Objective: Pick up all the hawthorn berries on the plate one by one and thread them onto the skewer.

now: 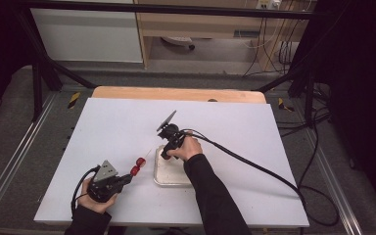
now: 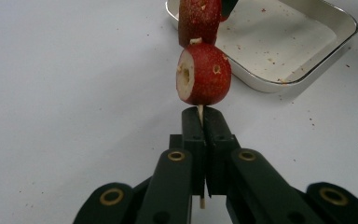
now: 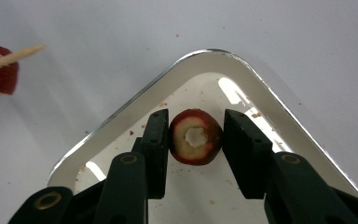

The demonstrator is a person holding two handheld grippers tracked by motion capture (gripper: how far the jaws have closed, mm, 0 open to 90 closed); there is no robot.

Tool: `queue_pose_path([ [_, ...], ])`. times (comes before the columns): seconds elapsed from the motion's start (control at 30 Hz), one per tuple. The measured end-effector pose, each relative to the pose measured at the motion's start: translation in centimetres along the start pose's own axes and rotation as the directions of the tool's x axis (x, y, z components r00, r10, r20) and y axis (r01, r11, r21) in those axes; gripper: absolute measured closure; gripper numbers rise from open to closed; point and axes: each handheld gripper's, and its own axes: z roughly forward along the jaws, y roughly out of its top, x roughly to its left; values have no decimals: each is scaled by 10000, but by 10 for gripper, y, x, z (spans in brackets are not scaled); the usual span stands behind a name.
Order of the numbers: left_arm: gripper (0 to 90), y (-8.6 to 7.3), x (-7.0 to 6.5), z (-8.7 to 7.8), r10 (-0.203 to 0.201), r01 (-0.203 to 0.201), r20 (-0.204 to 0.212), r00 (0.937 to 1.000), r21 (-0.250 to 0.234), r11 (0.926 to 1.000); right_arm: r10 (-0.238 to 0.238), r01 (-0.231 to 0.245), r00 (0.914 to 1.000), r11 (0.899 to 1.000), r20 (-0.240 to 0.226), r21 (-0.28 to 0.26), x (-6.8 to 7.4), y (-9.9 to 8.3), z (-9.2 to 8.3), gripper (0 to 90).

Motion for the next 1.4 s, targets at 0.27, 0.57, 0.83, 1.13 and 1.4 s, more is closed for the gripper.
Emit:
queue_pose_path([
  [0.27, 883, 1, -4, 0, 98, -98, -1, 10000, -42, 9999, 363, -378, 9990, 9974, -262, -616, 3, -14, -24, 622],
  [0.57, 883, 2, -7, 2, 193, -193, -21, 9998, -53, 9998, 917, -1014, 9931, 9847, -733, -1418, -4, -46, -38, 623],
  [0.83, 883, 3, -13, 3, 234, -234, -23, 9997, -111, 9997, 1362, -1732, 9799, 9433, -1458, -2832, -3, -76, -48, 624],
  [1.13, 883, 5, -22, 7, 214, -212, 116, 9997, -205, 9996, 1821, -2729, 9550, 8486, -2341, -4533, -2, -104, -48, 625],
  [1.4, 883, 8, -30, 8, -38, 48, 195, 9998, -533, 9986, 2337, -3898, 9150, 7221, -3288, -5716, -3, -120, -44, 624],
])
